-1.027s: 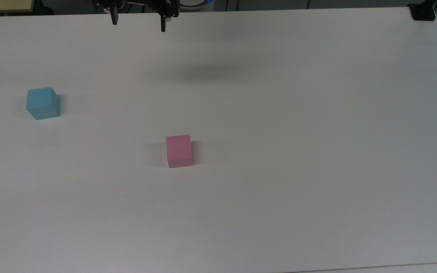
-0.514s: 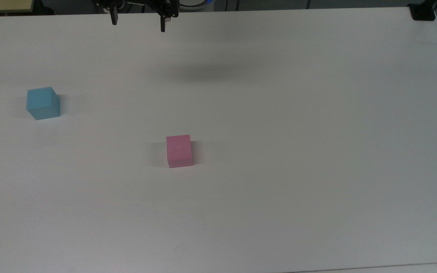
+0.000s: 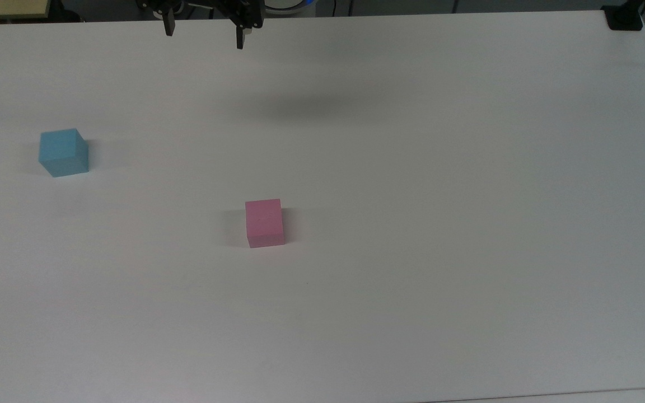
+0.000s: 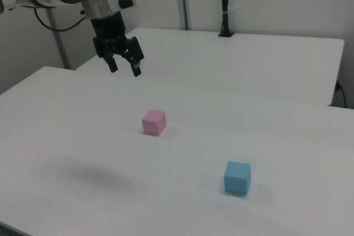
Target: Put blue cube on pink cube
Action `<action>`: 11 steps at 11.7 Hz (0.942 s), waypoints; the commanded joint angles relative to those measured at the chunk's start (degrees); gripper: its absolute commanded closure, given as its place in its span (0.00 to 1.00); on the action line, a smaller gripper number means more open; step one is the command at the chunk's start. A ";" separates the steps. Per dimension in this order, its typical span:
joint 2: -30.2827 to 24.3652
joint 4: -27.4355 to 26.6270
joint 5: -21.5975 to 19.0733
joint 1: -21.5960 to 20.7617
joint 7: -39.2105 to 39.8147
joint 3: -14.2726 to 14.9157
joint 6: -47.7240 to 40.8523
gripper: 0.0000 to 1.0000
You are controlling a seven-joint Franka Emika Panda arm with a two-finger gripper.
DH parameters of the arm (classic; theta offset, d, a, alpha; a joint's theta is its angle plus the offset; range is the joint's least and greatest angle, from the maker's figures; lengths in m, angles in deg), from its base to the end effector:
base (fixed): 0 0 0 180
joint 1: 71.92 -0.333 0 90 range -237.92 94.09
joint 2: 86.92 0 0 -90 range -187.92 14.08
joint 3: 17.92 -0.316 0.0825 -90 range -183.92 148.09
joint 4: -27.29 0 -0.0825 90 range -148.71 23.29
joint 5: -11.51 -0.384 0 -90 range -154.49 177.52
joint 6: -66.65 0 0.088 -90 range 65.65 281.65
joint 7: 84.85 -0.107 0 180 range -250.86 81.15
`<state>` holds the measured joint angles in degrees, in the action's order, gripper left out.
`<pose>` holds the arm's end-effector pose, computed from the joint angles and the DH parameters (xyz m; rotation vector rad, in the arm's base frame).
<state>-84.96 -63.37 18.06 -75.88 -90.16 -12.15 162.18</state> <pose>0.5733 -0.0283 0.6092 3.0195 -0.1753 0.0825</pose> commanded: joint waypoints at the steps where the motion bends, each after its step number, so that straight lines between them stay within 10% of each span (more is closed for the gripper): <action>1: -0.64 -1.36 -0.04 -0.08 -6.39 0.04 0.80 0.00; 7: -0.64 -1.80 0.05 1.05 -3.49 0.21 -0.85 0.00; 11: 0.77 -3.11 -0.04 10.71 -4.28 2.13 -3.68 0.00</action>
<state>-84.29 -64.96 18.07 -69.37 -94.86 -11.68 158.76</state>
